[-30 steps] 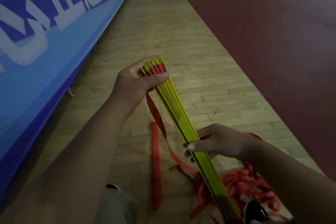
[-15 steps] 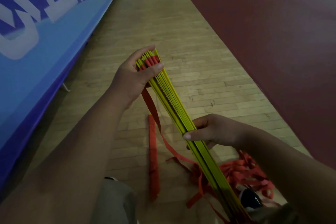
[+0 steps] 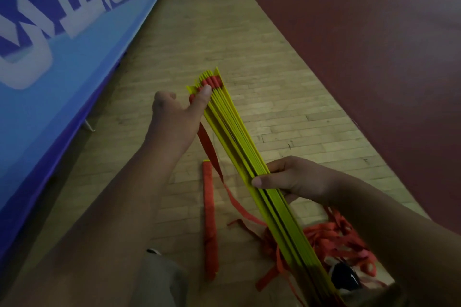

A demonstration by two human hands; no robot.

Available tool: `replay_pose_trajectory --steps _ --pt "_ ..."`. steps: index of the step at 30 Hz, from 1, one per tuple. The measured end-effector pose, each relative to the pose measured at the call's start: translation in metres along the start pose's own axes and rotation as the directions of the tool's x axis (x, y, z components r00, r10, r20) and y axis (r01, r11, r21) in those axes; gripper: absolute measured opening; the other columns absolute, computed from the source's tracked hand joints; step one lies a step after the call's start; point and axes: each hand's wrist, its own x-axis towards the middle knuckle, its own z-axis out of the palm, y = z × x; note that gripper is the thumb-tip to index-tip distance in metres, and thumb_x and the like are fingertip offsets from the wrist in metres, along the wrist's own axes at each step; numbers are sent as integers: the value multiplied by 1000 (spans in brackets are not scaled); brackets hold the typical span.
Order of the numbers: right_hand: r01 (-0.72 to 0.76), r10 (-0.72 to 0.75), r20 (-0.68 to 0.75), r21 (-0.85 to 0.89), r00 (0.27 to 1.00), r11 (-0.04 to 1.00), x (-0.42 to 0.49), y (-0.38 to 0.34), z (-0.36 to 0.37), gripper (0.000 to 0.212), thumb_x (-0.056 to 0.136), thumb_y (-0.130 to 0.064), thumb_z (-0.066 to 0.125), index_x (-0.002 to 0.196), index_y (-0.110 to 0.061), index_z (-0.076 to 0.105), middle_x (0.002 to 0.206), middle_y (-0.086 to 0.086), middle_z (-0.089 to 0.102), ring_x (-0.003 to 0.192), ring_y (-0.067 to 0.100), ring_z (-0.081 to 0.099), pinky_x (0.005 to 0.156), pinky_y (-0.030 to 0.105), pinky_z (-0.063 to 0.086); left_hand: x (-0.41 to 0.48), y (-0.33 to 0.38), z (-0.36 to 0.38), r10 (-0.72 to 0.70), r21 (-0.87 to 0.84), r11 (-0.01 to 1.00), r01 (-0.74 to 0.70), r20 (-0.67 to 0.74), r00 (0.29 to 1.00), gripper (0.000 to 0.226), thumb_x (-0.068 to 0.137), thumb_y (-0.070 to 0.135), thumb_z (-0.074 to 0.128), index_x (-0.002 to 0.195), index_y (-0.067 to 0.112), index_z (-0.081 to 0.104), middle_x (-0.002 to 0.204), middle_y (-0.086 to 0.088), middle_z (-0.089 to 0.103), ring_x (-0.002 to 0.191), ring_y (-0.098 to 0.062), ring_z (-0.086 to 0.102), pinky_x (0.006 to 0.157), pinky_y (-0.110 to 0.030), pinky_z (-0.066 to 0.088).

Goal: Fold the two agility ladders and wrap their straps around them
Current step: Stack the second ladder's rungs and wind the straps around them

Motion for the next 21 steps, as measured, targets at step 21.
replay_pose_trajectory --steps 21 --pt "-25 27 -64 40 998 999 -3 -1 -8 45 98 -45 79 118 -5 79 110 16 84 105 36 82 100 53 65 -24 -8 64 19 -430 849 307 605 796 33 85 27 92 85 14 62 107 -19 82 105 -36 80 97 -51 65"
